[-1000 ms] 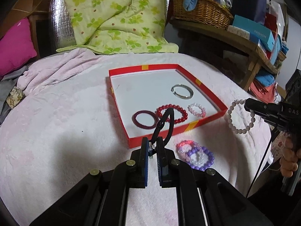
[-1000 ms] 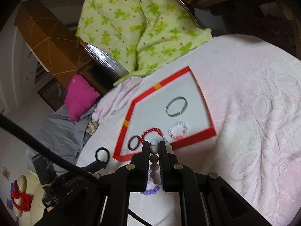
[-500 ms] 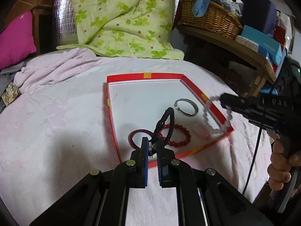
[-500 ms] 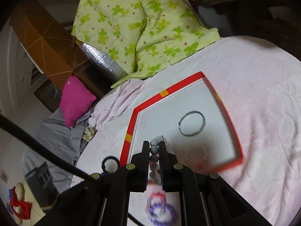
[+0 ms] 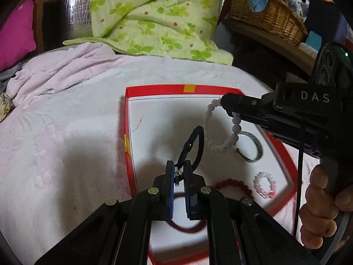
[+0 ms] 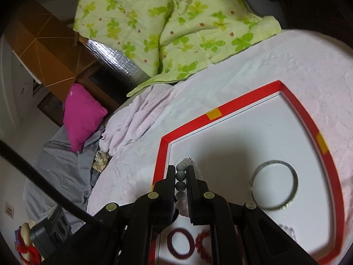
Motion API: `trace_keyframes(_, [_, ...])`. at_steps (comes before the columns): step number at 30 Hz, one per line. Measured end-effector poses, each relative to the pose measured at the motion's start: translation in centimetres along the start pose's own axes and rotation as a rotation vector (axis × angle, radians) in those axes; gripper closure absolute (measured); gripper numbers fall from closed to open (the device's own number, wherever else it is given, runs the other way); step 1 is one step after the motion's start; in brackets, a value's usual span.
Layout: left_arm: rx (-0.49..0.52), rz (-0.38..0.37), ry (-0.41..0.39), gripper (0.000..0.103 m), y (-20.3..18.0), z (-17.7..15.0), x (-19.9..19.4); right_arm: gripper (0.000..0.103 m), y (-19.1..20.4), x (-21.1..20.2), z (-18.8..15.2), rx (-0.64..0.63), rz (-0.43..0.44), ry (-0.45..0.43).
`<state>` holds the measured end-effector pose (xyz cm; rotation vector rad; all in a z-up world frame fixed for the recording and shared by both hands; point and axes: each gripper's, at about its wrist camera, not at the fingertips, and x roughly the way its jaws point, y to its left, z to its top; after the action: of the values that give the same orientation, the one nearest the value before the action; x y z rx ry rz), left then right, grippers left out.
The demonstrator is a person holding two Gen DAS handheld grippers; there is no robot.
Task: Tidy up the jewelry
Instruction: 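Carry the clip and pearl bracelet into the red box and release both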
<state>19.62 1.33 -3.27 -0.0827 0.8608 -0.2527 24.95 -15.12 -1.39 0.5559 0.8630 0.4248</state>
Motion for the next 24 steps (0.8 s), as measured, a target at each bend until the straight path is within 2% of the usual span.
trace_keyframes(5, [-0.011, 0.022, 0.055, 0.094, 0.3, 0.2, 1.8, 0.092, -1.7, 2.5, 1.0, 0.045, -0.038, 0.036])
trace_keyframes(9, [0.002, 0.06, 0.059, 0.094, 0.3, 0.2, 2.0, 0.092, -2.9, 3.4, 1.3, 0.067, -0.069, 0.057])
trace_keyframes(10, [0.007, 0.069, 0.059, 0.093, 0.3, 0.2, 2.0, 0.089, -3.1, 3.5, 1.3, 0.074, -0.078, 0.06])
trace_keyframes(11, [0.011, 0.077, 0.058, 0.09, 0.3, 0.2, 1.9, 0.089, -3.3, 3.4, 1.3, 0.077, -0.091, 0.058])
trace_keyframes(12, [0.012, 0.088, 0.057, 0.078, 0.3, 0.2, 1.8, 0.089, -3.5, 3.2, 1.3, 0.076, -0.109, 0.055])
trace_keyframes(13, [0.011, 0.095, 0.053, 0.07, 0.4, 0.1, 1.7, 0.085, -3.6, 3.1, 1.3, 0.076, -0.121, 0.055])
trace_keyframes(15, [0.013, 0.096, 0.042, 0.061, 0.3, 0.1, 1.3, 0.074, -3.8, 2.5, 1.2, 0.077, -0.135, 0.044])
trace_keyframes(16, [0.02, 0.11, 0.032, 0.056, 0.1, 0.0, 1.0, 0.065, -3.8, 2.2, 1.2, 0.077, -0.143, 0.038])
trace_keyframes(17, [0.03, 0.118, 0.02, 0.054, -0.1, 0.0, 0.7, 0.058, -3.8, 1.8, 1.2, 0.074, -0.15, 0.029])
trace_keyframes(24, [0.076, 0.152, -0.032, 0.053, -0.7, -0.3, -1.7, 0.058, -3.1, -1.8, 1.1, 0.031, -0.155, -0.049])
